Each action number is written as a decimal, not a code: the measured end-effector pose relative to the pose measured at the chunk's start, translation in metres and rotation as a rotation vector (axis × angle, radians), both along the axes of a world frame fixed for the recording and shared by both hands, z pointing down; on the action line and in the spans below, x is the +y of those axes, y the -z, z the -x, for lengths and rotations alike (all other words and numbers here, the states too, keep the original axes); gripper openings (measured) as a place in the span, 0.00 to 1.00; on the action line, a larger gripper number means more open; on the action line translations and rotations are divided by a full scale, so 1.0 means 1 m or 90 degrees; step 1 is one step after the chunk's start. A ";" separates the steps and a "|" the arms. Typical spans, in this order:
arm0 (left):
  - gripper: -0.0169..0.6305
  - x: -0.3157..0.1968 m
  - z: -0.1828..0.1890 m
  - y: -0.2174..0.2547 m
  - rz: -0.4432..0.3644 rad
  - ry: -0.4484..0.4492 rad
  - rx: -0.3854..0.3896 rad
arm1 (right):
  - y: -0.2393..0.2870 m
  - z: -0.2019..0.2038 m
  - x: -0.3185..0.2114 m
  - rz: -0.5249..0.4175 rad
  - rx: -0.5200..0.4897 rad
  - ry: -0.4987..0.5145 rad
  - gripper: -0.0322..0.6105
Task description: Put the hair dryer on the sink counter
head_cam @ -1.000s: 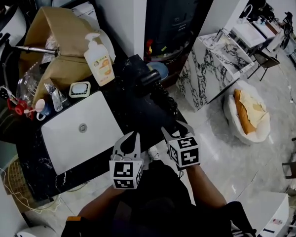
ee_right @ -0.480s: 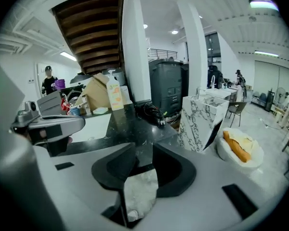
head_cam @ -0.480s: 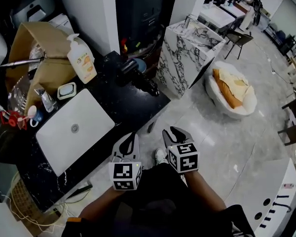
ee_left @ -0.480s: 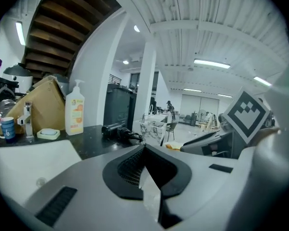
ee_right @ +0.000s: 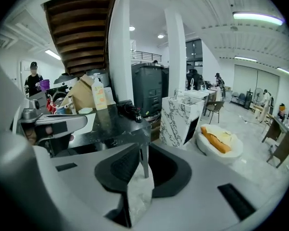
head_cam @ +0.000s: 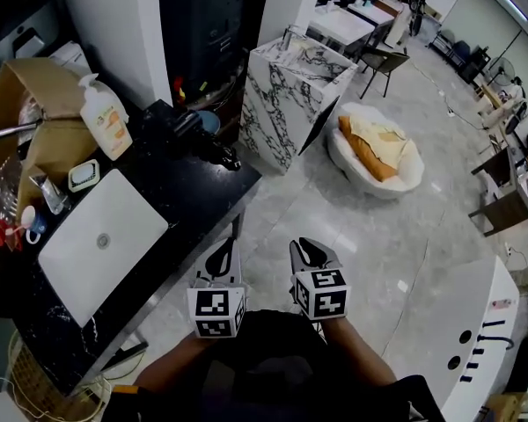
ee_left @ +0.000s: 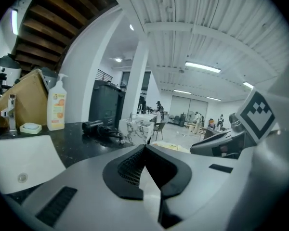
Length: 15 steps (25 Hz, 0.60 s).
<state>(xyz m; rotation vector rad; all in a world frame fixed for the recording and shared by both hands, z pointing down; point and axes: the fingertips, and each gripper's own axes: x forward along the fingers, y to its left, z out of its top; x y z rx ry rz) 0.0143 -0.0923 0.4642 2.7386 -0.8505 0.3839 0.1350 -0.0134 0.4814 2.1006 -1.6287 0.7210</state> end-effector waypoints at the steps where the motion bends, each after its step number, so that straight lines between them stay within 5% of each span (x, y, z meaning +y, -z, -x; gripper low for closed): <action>1: 0.04 0.007 -0.009 0.001 -0.001 -0.013 0.000 | 0.001 -0.005 0.007 0.000 0.002 -0.008 0.16; 15: 0.04 0.080 -0.090 0.002 -0.026 -0.078 -0.023 | -0.010 -0.068 0.079 -0.006 -0.030 -0.062 0.14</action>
